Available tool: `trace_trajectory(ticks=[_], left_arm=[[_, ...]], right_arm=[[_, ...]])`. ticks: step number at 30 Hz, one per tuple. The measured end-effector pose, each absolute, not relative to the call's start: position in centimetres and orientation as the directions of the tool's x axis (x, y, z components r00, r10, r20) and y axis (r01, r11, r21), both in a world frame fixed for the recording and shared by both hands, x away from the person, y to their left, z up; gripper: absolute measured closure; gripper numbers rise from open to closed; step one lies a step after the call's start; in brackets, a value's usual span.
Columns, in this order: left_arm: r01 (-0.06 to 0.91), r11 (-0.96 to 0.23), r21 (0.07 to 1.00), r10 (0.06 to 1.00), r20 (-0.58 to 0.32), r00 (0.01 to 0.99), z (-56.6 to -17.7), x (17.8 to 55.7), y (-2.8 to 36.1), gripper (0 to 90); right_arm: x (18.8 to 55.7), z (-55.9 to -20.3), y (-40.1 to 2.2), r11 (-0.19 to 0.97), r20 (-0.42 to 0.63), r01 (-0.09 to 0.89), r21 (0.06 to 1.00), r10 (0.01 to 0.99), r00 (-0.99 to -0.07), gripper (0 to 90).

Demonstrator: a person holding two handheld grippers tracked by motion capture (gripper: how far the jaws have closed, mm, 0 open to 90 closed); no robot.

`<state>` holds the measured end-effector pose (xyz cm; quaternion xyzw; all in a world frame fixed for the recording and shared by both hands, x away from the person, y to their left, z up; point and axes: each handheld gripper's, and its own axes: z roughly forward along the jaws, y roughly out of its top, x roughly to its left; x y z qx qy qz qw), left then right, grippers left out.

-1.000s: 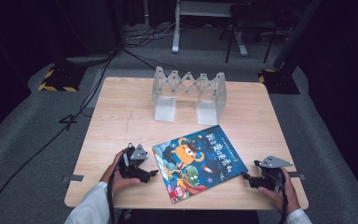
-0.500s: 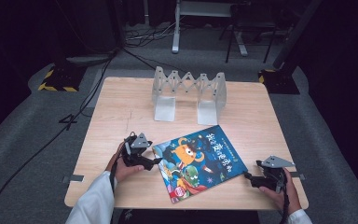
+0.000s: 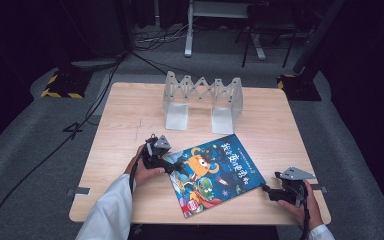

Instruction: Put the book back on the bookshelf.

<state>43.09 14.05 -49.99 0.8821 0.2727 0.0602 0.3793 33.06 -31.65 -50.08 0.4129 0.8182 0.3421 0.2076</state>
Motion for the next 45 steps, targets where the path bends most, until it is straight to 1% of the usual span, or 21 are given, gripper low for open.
trace_trajectory(ticks=[1, 2, 4, 7, 8, 9, 11, 16, 19, 26, 27, 28, 29, 32, 34, 38, 40, 42, 44, 45], left_arm=[[0.426, -0.573, 0.700, 0.500, -0.113, 0.859, -49.9, 43.0, 14.0, 21.7], [0.416, -0.583, 0.698, 0.493, -0.103, 0.864, -49.9, 42.8, 13.8, 23.6], [0.420, -0.586, 0.693, 0.504, -0.094, 0.859, -49.8, 42.5, 13.8, 22.6], [0.432, -0.587, 0.685, 0.488, -0.126, 0.864, -49.9, 42.3, 14.1, 22.3], [0.429, -0.588, 0.685, 0.480, -0.131, 0.868, -49.9, 42.1, 14.3, 22.3], [0.429, -0.595, 0.680, 0.476, -0.133, 0.870, -49.8, 41.8, 14.5, 22.3], [0.423, -0.601, 0.678, 0.471, -0.126, 0.873, -49.8, 41.1, 14.7, 22.2], [0.419, -0.597, 0.684, 0.471, -0.124, 0.874, -49.9, 38.5, 16.0, 22.6], [0.425, -0.588, 0.689, 0.481, -0.124, 0.868, -50.0, 37.0, 16.9, 22.7], [0.412, -0.616, 0.671, 0.458, -0.120, 0.881, -49.8, 35.0, 18.1, 21.3], [0.391, -0.640, 0.661, 0.449, -0.091, 0.889, -49.8, 34.6, 18.0, 20.5], [0.355, -0.677, 0.645, 0.433, -0.041, 0.901, -49.8, 34.0, 17.8, 20.1], [0.340, -0.691, 0.638, 0.428, -0.017, 0.903, -49.8, 33.7, 17.7, 18.6], [0.347, -0.686, 0.640, 0.433, -0.024, 0.901, -49.9, 33.2, 17.5, 16.6], [0.359, -0.670, 0.650, 0.438, -0.045, 0.898, -49.9, 32.9, 17.5, 15.5], [0.376, -0.659, 0.652, 0.424, -0.091, 0.901, -49.8, 32.7, 17.5, 15.8], [0.384, -0.644, 0.661, 0.429, -0.103, 0.897, -49.9, 32.6, 17.5, 15.8], [0.380, -0.642, 0.666, 0.434, -0.094, 0.896, -50.0, 32.4, 17.4, 15.8], [0.382, -0.641, 0.666, 0.438, -0.091, 0.894, -50.0, 32.1, 17.3, 15.8], [0.376, -0.646, 0.664, 0.431, -0.090, 0.898, -50.0, 32.0, 17.2, 15.9]], right_arm=[[33.1, -50.1, -31.6, 0.425, -0.056, 0.534, 0.731, 0.817, -0.574, 26.3], [33.1, -50.1, -31.6, 0.426, -0.056, 0.532, 0.732, 0.816, -0.576, 26.3], [33.2, -50.1, -31.7, 0.428, -0.051, 0.534, 0.729, 0.812, -0.582, 26.8], [33.4, -50.0, -31.7, 0.432, -0.045, 0.534, 0.727, 0.806, -0.591, 26.9], [33.5, -50.0, -31.7, 0.430, -0.040, 0.534, 0.728, 0.804, -0.593, 29.9], [33.5, -50.0, -31.7, 0.430, -0.040, 0.534, 0.728, 0.804, -0.593, 29.9], [33.6, -50.0, -31.5, 0.437, -0.039, 0.526, 0.730, 0.794, -0.606, 33.3], [34.0, -49.8, -30.2, 0.466, -0.061, 0.511, 0.722, 0.779, -0.624, 33.7], [34.7, -49.8, -29.7, 0.468, -0.067, 0.515, 0.718, 0.783, -0.618, 31.9], [36.3, -49.9, -29.1, 0.448, -0.047, 0.536, 0.715, 0.796, -0.604, 26.0], [36.6, -49.9, -28.9, 0.445, -0.051, 0.535, 0.718, 0.801, -0.597, 26.3], [36.9, -49.9, -28.6, 0.445, -0.062, 0.534, 0.718, 0.806, -0.588, 26.8], [37.2, -49.9, -28.3, 0.447, -0.072, 0.532, 0.719, 0.810, -0.582, 28.9], [38.1, -49.8, -27.4, 0.453, -0.095, 0.528, 0.718, 0.816, -0.570, 32.0], [38.8, -49.7, -26.8, 0.450, -0.102, 0.533, 0.716, 0.824, -0.558, 35.5], [39.7, -49.6, -25.5, 0.456, -0.135, 0.533, 0.713, 0.835, -0.533, 38.6], [40.0, -49.5, -25.1, 0.461, -0.149, 0.533, 0.709, 0.838, -0.526, 38.6], [40.0, -49.5, -25.1, 0.461, -0.146, 0.535, 0.708, 0.837, -0.528, 38.3], [39.6, -49.5, -25.2, 0.463, -0.119, 0.538, 0.704, 0.824, -0.554, 35.0], [39.2, -49.5, -25.2, 0.471, -0.109, 0.533, 0.703, 0.811, -0.575, 35.0]])
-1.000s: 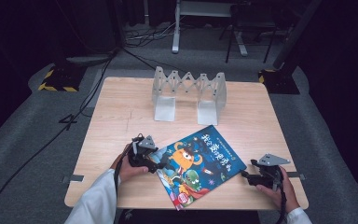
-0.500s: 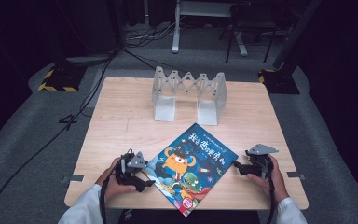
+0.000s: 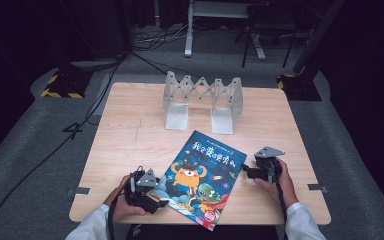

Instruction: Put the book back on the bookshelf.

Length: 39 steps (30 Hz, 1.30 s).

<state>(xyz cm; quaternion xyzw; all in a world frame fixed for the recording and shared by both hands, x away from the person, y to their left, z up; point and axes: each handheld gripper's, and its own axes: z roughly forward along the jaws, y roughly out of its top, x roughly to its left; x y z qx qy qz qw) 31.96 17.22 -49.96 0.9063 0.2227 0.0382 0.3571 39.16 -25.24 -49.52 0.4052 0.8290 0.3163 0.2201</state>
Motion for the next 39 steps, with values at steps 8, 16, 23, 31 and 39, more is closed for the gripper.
trace_trajectory(ticks=[8, 16, 23, 31, 39], left_arm=[[0.369, -0.623, 0.690, 0.370, -0.156, 0.916, -50.0, 31.1, 16.8, 25.8], [0.367, -0.617, 0.696, 0.380, -0.145, 0.913, -50.1, 31.8, 14.7, 26.7], [0.364, -0.616, 0.698, 0.381, -0.140, 0.914, -50.1, 32.4, 12.0, 26.8], [0.354, -0.618, 0.702, 0.369, -0.138, 0.919, -50.1, 32.9, 10.5, 26.8], [0.347, -0.618, 0.706, 0.365, -0.134, 0.921, -50.1, 32.8, 9.7, 26.7]], right_arm=[[34.9, -49.7, -24.3, 0.525, -0.081, 0.472, 0.709, 0.725, -0.684, 33.8], [36.1, -49.7, -25.1, 0.503, -0.097, 0.492, 0.710, 0.763, -0.639, 29.7], [38.3, -49.7, -26.4, 0.468, -0.118, 0.521, 0.713, 0.813, -0.570, 33.3], [39.6, -50.1, -28.2, 0.392, -0.049, 0.551, 0.737, 0.844, -0.535, 31.1], [38.5, -50.0, -29.4, 0.414, -0.045, 0.549, 0.726, 0.825, -0.563, 28.6]])
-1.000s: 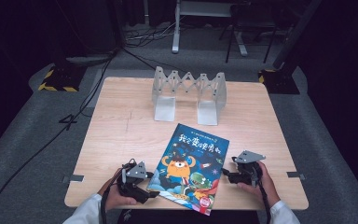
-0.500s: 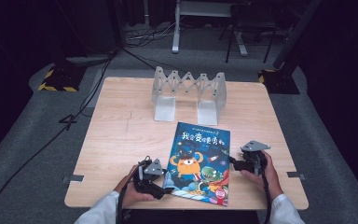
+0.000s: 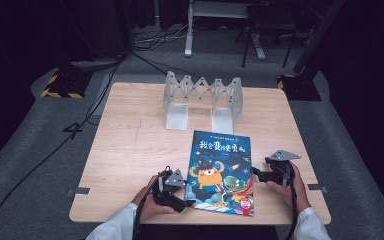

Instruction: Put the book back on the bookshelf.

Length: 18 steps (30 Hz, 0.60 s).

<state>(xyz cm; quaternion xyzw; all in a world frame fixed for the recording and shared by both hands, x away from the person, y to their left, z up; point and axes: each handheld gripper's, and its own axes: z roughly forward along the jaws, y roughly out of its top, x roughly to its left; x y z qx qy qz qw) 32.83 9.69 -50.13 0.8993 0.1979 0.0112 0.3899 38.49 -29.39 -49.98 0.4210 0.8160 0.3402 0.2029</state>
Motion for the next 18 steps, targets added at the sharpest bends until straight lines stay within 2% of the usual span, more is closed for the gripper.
trace_trajectory(ticks=[3, 5, 8, 12, 16, 18], left_arm=[[0.346, -0.618, 0.706, 0.360, -0.138, 0.923, -50.1, 32.8, 9.7, 26.6], [0.342, -0.620, 0.706, 0.358, -0.134, 0.924, -50.2, 32.8, 9.8, 25.9], [0.323, -0.634, 0.702, 0.343, -0.120, 0.932, -50.2, 32.6, 10.2, 20.5], [0.247, -0.692, 0.678, 0.321, -0.018, 0.947, -50.3, 31.6, 10.5, 18.2], [0.249, -0.689, 0.680, 0.314, -0.030, 0.949, -50.3, 31.2, 11.3, 17.3], [0.239, -0.695, 0.678, 0.306, -0.022, 0.952, -50.3, 31.0, 11.6, 17.7]], right_arm=[[37.6, -49.8, -29.8, 0.440, -0.043, 0.546, 0.713, 0.805, -0.592, 28.5], [36.9, -49.7, -30.0, 0.460, -0.043, 0.541, 0.704, 0.788, -0.614, 32.8], [35.8, -49.4, -30.5, 0.476, -0.021, 0.548, 0.688, 0.768, -0.641, 33.7], [33.8, -48.7, -31.1, 0.498, -0.001, 0.532, 0.685, 0.731, -0.683, 33.1], [31.2, -48.1, -31.2, 0.529, 0.000, 0.527, 0.666, 0.706, -0.708, 38.9], [30.2, -48.2, -31.1, 0.535, 0.002, 0.528, 0.659, 0.701, -0.714, 38.9]])
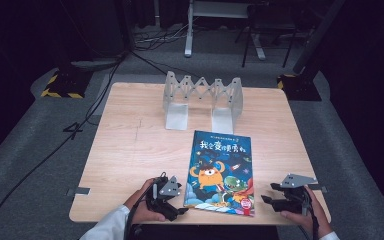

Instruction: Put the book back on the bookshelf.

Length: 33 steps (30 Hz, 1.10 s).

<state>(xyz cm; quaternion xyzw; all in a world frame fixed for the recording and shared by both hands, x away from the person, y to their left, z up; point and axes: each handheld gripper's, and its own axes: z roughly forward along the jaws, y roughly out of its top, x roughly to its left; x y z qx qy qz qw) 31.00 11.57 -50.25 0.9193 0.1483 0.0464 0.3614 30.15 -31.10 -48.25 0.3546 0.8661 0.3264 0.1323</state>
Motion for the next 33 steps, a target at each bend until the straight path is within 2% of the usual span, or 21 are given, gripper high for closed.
trace_trajectory(ticks=[7, 14, 17, 18, 30, 33], left_arm=[[0.238, -0.691, 0.682, 0.311, -0.016, 0.950, -50.3, 30.8, 11.8, 20.9], [0.229, -0.687, 0.690, 0.303, -0.015, 0.953, -50.3, 30.7, 11.6, 24.6], [0.224, -0.684, 0.694, 0.296, -0.018, 0.955, -50.3, 30.6, 11.5, 27.7], [0.223, -0.683, 0.696, 0.292, -0.020, 0.956, -50.2, 30.5, 11.5, 32.1], [0.249, -0.668, 0.701, 0.284, -0.068, 0.956, -50.2, 30.1, 9.9, 33.7], [0.236, -0.675, 0.699, 0.277, -0.056, 0.959, -50.2, 30.0, 9.8, 33.6]], right_arm=[[27.5, -47.7, -30.4, 0.576, -0.002, 0.519, 0.631, 0.670, -0.742, 43.5], [26.9, -47.7, -29.0, 0.637, 0.005, 0.522, 0.567, 0.631, -0.776, 47.5], [26.8, -47.9, -28.6, 0.665, 0.005, 0.516, 0.540, 0.610, -0.792, 48.6], [26.7, -47.8, -28.3, 0.678, 0.007, 0.518, 0.522, 0.604, -0.797, 50.3], [27.1, -47.0, -26.8, 0.751, -0.008, 0.524, 0.403, 0.575, -0.818, 57.6], [27.3, -46.9, -26.5, 0.763, -0.009, 0.528, 0.373, 0.572, -0.820, 58.6]])
